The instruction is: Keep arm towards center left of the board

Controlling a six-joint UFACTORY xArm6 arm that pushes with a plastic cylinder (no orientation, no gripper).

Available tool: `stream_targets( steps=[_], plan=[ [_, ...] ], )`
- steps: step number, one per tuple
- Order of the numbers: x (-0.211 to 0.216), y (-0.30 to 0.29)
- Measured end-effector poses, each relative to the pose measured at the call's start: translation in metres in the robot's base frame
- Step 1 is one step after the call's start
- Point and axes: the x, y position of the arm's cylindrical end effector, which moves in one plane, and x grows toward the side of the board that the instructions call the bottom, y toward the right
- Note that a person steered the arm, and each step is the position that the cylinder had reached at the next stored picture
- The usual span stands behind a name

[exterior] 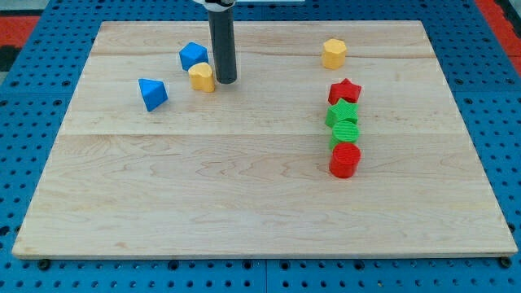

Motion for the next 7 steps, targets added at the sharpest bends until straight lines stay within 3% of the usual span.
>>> stream_targets(
  steps=[3,4,5,6,7],
  plan=[
    [0.000,-0.041],
    [0.000,-0.024],
    [0.036,0.001],
    [0.099,-0.026],
    [0.112,-0.088]
  ],
)
